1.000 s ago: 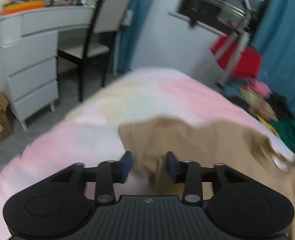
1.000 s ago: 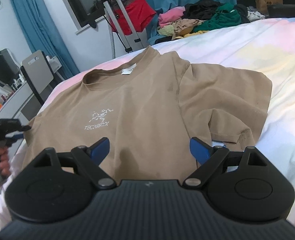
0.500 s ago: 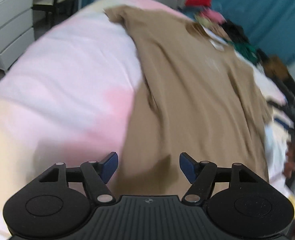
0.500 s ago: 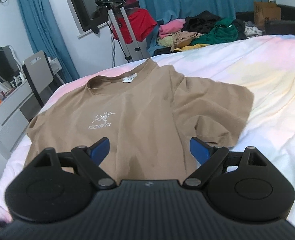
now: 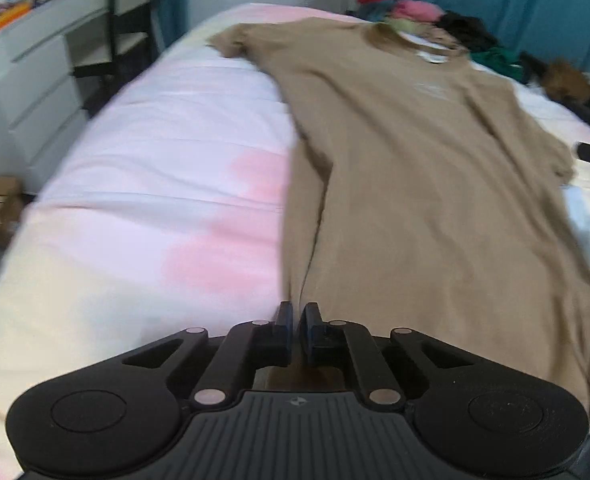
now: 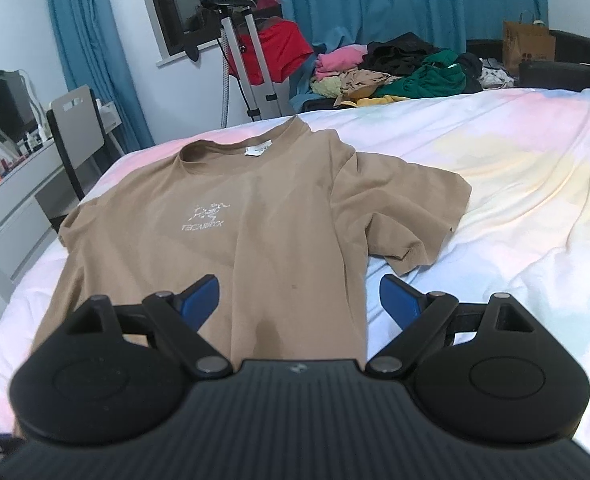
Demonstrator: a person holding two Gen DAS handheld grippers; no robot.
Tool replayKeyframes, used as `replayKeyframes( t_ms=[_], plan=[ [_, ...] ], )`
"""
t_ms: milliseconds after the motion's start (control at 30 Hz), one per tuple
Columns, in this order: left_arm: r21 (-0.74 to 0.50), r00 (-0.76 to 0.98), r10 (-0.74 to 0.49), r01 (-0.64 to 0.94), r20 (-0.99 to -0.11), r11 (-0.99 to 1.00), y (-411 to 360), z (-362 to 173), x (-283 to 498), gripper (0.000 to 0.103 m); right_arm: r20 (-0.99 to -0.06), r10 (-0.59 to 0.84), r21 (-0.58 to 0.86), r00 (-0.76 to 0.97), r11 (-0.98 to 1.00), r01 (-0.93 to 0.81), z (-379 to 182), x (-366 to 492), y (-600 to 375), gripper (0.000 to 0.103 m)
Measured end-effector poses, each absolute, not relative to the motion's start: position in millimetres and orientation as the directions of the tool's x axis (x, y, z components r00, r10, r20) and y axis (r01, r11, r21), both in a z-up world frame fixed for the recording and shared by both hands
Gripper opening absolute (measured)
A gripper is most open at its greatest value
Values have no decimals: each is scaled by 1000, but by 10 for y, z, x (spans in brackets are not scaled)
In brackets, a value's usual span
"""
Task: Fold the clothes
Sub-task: 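Grasp the shirt hem with the left gripper and pull it straight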
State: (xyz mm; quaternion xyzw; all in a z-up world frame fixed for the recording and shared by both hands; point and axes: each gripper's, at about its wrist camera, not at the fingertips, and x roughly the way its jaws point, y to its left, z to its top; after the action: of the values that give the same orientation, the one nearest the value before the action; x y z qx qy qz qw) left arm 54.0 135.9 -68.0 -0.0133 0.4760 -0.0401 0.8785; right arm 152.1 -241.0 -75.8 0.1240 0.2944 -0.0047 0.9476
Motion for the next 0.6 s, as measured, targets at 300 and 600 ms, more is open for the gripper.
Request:
replayKeyframes(
  t_ms=[300,600],
  plan=[
    [52,602,62,-34,-796,998,1347,-323,344,63,-553,59,219,831,973,77,-750,1519,-2408,89],
    [15,649,40,-44,-759,999,622,531,41,87,-555,54,242,830,965,99,-770,1544,-2470,89]
  ],
)
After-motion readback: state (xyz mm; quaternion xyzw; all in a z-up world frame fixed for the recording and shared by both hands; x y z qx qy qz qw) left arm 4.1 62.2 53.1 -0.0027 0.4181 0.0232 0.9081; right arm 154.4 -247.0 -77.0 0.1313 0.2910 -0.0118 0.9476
